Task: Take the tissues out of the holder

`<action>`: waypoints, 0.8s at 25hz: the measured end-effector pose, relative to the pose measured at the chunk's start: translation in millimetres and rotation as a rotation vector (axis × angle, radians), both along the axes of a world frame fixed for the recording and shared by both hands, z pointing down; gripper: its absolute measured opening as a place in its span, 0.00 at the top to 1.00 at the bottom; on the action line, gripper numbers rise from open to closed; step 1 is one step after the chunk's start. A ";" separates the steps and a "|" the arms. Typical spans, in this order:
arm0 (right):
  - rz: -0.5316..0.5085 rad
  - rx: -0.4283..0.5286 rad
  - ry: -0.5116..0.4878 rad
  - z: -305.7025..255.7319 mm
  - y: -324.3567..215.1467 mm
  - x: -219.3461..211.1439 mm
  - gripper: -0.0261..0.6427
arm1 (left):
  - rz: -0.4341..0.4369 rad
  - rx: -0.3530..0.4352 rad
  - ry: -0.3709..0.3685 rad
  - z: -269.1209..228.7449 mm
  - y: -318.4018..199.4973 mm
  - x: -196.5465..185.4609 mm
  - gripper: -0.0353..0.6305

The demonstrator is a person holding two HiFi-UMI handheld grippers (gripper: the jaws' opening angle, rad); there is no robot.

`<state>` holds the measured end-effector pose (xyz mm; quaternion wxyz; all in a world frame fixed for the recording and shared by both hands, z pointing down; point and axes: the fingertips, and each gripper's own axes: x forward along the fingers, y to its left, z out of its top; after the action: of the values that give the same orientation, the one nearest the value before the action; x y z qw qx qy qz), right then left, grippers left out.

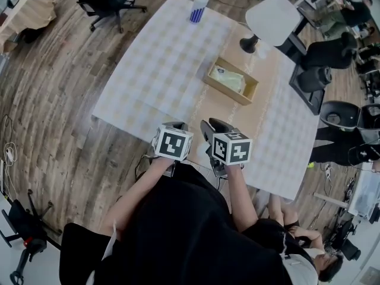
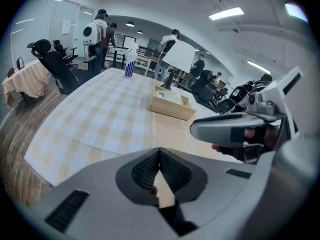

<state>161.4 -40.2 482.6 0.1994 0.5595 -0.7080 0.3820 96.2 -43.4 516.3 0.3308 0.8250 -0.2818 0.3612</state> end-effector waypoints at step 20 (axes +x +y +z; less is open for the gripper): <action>-0.077 -0.026 0.040 13.8 -50.2 58.0 0.70 | -0.090 -0.052 -0.001 20.6 -24.6 16.2 0.95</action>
<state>219.4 -90.4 496.4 0.2354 0.5365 -0.7199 0.3722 112.5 -68.0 536.9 0.3680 0.8024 -0.3092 0.3537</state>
